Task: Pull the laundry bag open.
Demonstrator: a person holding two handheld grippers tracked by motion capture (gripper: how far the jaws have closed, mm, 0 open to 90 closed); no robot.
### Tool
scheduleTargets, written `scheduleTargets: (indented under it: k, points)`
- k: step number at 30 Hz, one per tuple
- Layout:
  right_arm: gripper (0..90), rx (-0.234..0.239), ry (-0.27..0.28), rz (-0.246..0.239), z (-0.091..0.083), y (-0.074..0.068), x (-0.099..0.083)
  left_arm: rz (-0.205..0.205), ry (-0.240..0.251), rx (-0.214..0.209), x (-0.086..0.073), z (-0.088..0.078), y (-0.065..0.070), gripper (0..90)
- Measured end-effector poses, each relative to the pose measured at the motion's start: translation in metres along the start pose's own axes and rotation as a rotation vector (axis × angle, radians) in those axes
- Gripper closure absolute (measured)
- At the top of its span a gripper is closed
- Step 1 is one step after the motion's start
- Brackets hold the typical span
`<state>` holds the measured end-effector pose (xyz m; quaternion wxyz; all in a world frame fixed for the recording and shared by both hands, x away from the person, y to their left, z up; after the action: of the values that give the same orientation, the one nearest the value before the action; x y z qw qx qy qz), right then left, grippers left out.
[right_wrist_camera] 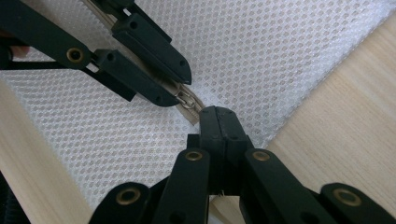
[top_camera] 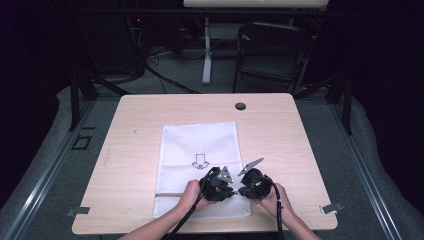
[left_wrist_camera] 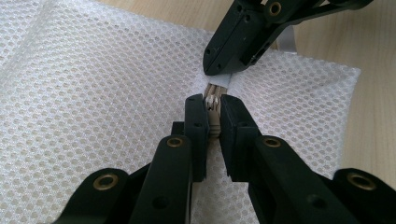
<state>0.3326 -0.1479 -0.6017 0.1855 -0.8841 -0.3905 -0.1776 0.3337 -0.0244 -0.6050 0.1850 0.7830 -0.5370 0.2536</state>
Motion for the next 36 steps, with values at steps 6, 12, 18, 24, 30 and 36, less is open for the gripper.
scheduleTargets:
  k: [6, 12, 18, 24, 30, 36]
  points:
    - [90.0, 0.017, 0.006, 0.025, -0.001, 0.002, -0.001, 0.004, -0.004, -0.002, -0.001, -0.002, -0.002, 81.8]
    - [90.0, 0.016, -0.017, 0.014, -0.002, 0.003, -0.002, 0.001, -0.003, -0.007, -0.003, -0.003, -0.003, 81.7]
    - [90.0, 0.016, -0.017, 0.005, -0.002, 0.004, -0.002, 0.006, -0.002, -0.012, -0.004, -0.005, -0.003, 81.7]
    - [90.0, 0.018, -0.014, 0.007, -0.002, 0.004, -0.002, 0.007, 0.005, -0.017, -0.006, -0.007, -0.006, 81.7]
    - [90.0, 0.020, -0.012, 0.009, -0.002, 0.004, -0.002, -0.001, 0.005, -0.021, -0.010, -0.012, -0.008, 81.7]
    - [90.0, 0.011, -0.015, 0.008, -0.002, 0.003, -0.002, -0.005, 0.006, -0.019, -0.010, -0.011, -0.008, 81.7]
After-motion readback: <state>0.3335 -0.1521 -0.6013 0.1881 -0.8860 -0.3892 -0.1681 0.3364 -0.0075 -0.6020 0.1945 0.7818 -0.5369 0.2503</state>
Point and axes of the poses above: each handheld gripper's, and its own axes: z roughly forward along the jaws, x roughly out of its top, y roughly to its right, the point moved 5 cm from there along z, roughly forward along the jaws, and after that the axes turned 5 degrees about x, right-handed, at the moved point
